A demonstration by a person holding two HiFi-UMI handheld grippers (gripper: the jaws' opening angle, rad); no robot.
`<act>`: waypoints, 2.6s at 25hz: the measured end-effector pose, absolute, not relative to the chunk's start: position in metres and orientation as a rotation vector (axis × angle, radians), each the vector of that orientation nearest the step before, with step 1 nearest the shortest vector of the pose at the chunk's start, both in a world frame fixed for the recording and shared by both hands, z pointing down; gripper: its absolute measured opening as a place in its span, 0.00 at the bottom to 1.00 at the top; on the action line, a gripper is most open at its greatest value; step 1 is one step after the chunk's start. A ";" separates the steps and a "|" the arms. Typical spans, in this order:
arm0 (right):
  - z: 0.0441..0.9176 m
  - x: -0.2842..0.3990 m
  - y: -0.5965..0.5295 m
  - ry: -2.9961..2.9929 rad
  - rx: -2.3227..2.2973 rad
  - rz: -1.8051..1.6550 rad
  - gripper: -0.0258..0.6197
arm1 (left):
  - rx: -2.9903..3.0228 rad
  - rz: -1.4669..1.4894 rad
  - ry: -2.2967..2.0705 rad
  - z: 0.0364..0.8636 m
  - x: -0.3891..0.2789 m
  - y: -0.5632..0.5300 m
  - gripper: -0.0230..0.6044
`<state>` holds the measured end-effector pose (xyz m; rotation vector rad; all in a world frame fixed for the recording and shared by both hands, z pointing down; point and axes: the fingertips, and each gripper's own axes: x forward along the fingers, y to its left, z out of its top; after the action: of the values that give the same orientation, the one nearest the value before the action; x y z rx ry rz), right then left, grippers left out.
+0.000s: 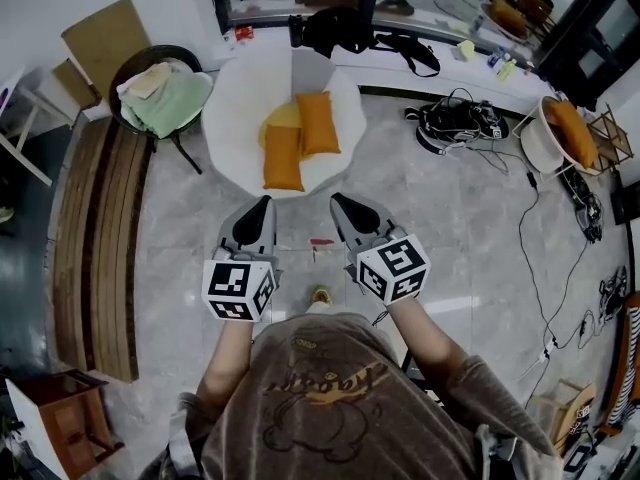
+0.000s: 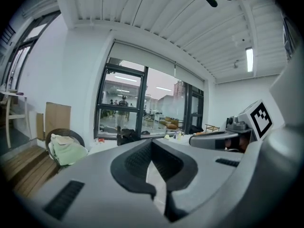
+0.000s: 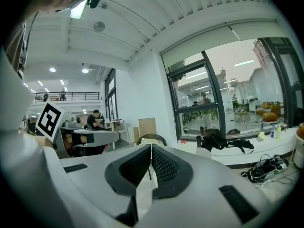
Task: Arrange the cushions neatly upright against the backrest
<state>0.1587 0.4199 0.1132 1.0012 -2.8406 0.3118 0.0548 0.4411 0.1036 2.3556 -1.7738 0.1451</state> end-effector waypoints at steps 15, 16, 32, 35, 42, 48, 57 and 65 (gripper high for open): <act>0.133 0.160 0.345 -2.864 0.900 0.363 0.07 | 2.294 0.184 -1.833 0.117 0.060 0.371 0.04; 0.133 0.159 0.341 -2.863 0.898 0.367 0.07 | 2.291 0.184 -1.833 0.118 0.059 0.366 0.04; 0.156 0.124 0.236 -2.826 0.941 0.428 0.07 | 2.309 0.213 -1.774 0.135 0.024 0.255 0.04; 0.160 0.111 0.212 -2.816 0.942 0.446 0.07 | 2.303 0.216 -1.761 0.139 0.011 0.231 0.04; 0.165 0.077 0.155 -2.794 0.945 0.480 0.07 | 2.303 0.232 -1.737 0.141 -0.021 0.169 0.04; 0.174 0.039 0.107 -2.768 0.934 0.513 0.07 | 2.303 0.271 -1.692 0.151 -0.053 0.120 0.04; 0.188 0.002 0.033 -2.719 0.986 0.551 0.07 | 2.306 0.300 -1.613 0.170 -0.096 0.048 0.04; 0.191 -0.009 -0.012 -2.697 1.024 0.566 0.07 | 2.339 0.252 -1.597 0.159 -0.110 -0.005 0.04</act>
<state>-0.0086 -0.0117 0.1909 1.0244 -2.6974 0.5661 -0.1101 -0.0055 0.1591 2.3393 -1.5965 0.2519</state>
